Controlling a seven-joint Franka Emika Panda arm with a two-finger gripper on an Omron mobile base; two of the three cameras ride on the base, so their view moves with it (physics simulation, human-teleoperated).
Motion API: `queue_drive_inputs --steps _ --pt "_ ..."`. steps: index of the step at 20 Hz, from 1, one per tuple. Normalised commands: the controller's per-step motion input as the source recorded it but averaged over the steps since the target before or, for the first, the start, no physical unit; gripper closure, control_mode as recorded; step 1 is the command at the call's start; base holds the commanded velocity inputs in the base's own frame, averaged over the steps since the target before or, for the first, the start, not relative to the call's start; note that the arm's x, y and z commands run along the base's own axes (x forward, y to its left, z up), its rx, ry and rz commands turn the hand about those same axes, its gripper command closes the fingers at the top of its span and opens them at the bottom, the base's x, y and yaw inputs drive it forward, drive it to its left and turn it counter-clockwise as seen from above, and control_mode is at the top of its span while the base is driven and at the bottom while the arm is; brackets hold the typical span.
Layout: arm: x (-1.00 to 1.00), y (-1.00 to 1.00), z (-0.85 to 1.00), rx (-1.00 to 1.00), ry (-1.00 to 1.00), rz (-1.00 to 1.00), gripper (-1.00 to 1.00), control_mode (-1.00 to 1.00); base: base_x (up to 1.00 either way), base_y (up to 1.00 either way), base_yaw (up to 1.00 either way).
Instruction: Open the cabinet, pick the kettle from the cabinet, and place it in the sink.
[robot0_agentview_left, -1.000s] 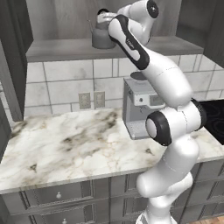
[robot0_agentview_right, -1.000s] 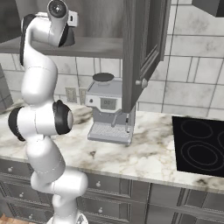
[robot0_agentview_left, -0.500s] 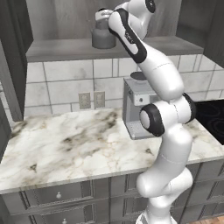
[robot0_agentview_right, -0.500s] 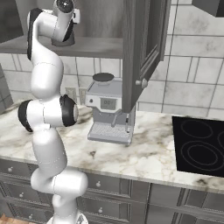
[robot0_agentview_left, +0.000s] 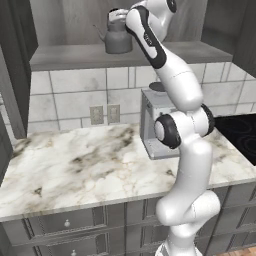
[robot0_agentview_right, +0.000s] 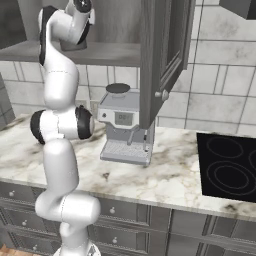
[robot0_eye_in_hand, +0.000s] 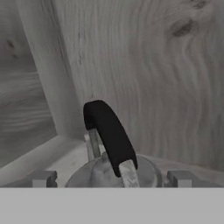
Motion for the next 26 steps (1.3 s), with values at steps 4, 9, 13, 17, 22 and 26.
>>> queue_drive_inputs --steps 4,9,13,17,22,26 --pt "0.08 0.23 0.0 0.0 0.0 0.05 1.0 -1.0 0.0 0.0 0.0" --pt "0.01 0.1 -0.01 0.0 0.0 0.02 1.0 -1.0 0.0 0.0 0.0" --pt "-0.03 0.0 -0.02 0.0 0.0 0.02 1.0 -1.0 0.0 0.0 0.0" --pt "-0.18 0.0 -0.12 0.0 -0.02 0.01 1.0 -1.0 0.0 0.0 0.0" --pt "-0.23 0.0 -0.23 0.0 -0.02 0.0 1.0 -1.0 0.0 0.0 0.0" --pt "-0.37 -0.01 -0.29 0.04 -0.07 0.0 1.0 -1.0 0.0 0.0 0.0"
